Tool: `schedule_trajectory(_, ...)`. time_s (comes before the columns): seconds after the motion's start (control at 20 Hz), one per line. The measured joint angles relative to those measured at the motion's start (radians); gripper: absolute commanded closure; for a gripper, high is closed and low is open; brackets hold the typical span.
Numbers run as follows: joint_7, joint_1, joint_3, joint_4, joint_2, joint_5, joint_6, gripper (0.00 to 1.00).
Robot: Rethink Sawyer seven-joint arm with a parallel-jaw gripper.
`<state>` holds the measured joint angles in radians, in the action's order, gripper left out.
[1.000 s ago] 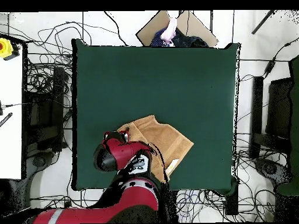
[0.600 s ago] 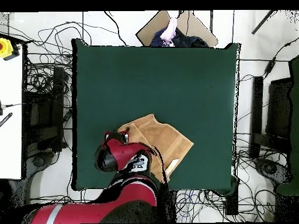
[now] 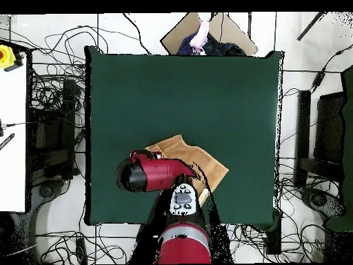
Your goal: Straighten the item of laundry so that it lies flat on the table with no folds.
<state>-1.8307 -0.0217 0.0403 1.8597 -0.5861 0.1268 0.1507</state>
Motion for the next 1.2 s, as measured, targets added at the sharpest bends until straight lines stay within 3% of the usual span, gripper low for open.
schedule_trajectory(0.65,0.0,0.063,0.041,-0.013,0.071,0.002,-0.102,0.0)
schedule_trajectory(1.2,0.0,0.116,0.099,-0.028,0.096,0.002,-0.084,0.0)
